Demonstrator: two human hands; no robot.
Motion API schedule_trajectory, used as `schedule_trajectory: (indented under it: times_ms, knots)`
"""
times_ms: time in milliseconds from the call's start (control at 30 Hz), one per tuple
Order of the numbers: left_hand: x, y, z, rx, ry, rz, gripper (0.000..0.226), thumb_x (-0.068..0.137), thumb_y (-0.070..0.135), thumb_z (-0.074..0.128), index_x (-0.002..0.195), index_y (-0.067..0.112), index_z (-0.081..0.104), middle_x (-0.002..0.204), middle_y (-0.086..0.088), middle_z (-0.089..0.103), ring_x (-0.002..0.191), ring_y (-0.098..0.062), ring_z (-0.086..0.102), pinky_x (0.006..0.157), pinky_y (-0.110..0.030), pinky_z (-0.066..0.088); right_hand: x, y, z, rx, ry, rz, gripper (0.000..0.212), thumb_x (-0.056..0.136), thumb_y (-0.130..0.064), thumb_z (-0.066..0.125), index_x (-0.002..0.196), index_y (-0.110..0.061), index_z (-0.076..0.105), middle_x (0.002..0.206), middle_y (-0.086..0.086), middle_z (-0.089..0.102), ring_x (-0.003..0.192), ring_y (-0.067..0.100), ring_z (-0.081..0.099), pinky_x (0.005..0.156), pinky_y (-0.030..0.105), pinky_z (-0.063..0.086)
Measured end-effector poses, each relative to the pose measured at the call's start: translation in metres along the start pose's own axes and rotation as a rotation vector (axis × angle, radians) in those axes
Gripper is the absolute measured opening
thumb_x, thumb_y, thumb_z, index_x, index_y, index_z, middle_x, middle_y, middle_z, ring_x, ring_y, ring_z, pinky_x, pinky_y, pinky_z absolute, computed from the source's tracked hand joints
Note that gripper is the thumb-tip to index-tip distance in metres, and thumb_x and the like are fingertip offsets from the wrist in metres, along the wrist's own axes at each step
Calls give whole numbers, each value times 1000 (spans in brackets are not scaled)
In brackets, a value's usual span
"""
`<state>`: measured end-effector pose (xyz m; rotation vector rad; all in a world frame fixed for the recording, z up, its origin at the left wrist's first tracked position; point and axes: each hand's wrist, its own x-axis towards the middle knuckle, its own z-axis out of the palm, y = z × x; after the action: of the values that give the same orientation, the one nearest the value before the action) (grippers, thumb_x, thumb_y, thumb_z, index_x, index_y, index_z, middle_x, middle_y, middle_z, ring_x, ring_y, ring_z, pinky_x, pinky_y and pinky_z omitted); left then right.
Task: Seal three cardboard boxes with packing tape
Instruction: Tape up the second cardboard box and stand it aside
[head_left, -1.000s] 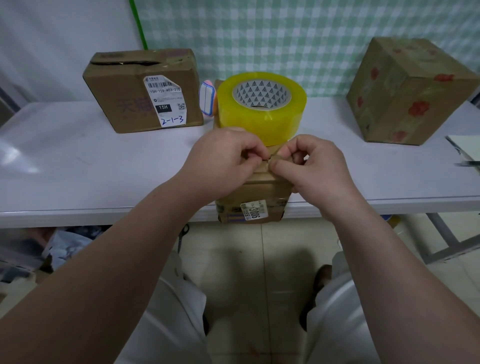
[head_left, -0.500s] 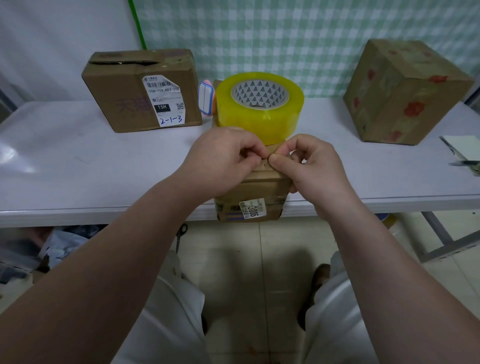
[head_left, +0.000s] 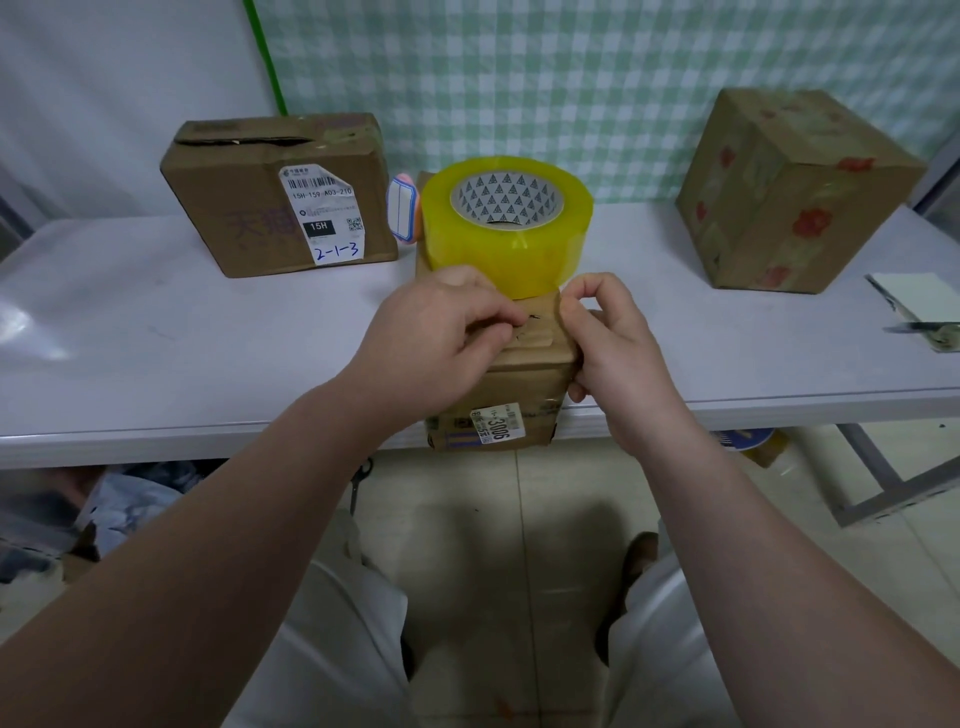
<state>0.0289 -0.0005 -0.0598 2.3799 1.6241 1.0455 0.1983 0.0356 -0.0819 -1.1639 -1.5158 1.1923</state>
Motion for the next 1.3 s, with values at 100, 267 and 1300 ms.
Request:
schedule_trajectory:
  times_ms: [100, 267, 1300]
  knots:
    - [-8, 1, 5, 63, 48, 88, 29, 89, 27, 52, 107, 16, 73, 105, 3, 68, 89, -8, 58, 74, -28, 46, -6, 4, 1, 20, -23, -24, 13, 93, -27, 56, 86, -38, 51, 73, 5, 48, 60, 15, 49, 45, 27, 41]
    - [-14, -2, 12, 170, 95, 249, 30, 91, 24, 52, 109, 9, 72, 117, -3, 68, 96, -15, 57, 83, -23, 36, -3, 6, 7, -79, 69, -92, 11, 90, -28, 59, 87, -35, 50, 65, 4, 47, 56, 17, 48, 56, 35, 44]
    - [-9, 7, 5, 388, -185, 125, 53, 88, 46, 37, 126, 17, 60, 119, -1, 58, 92, -28, 57, 76, -45, 47, -10, -12, 5, -147, -3, 14, 6, 94, -24, 53, 99, -20, 51, 72, 5, 54, 60, 17, 60, 45, 29, 54]
